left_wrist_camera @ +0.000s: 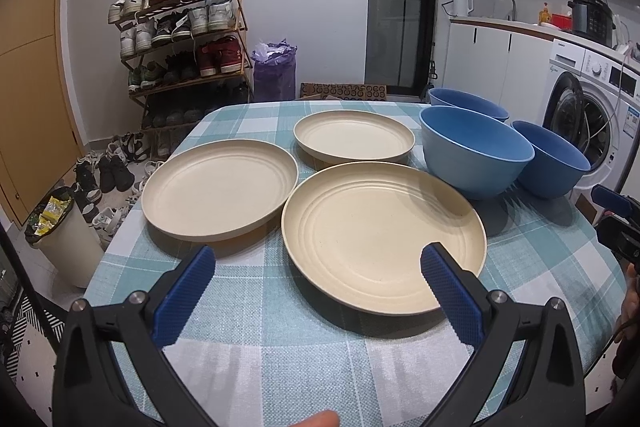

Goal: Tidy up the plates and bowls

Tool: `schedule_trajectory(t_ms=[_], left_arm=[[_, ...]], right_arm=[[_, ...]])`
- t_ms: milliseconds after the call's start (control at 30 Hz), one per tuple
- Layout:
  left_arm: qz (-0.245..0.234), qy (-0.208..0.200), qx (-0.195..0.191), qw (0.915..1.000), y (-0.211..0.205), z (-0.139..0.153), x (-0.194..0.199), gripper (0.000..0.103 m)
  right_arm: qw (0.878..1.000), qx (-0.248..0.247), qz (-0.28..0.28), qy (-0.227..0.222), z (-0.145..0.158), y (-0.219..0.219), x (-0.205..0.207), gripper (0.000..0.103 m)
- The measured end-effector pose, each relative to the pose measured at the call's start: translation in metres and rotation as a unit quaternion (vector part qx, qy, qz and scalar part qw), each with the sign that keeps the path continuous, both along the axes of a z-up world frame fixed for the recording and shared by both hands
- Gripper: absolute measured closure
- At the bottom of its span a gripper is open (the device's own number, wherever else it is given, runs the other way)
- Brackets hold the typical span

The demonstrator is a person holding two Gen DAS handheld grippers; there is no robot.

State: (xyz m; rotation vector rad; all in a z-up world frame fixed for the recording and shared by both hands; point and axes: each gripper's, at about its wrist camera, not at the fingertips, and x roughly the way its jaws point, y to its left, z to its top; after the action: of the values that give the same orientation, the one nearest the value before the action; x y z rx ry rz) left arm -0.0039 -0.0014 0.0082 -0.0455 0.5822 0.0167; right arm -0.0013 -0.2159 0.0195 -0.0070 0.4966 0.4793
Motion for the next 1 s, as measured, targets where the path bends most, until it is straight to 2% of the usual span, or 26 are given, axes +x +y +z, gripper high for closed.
schedule_trajectory(t_ms=[1000], left_arm=[[0.0,-0.009,-0.003,1.0,0.004,0.011,-0.002,0.0]], right_arm=[[1.0,-0.007,-0.006,-0.01,0.006,-0.002,0.0,0.0]])
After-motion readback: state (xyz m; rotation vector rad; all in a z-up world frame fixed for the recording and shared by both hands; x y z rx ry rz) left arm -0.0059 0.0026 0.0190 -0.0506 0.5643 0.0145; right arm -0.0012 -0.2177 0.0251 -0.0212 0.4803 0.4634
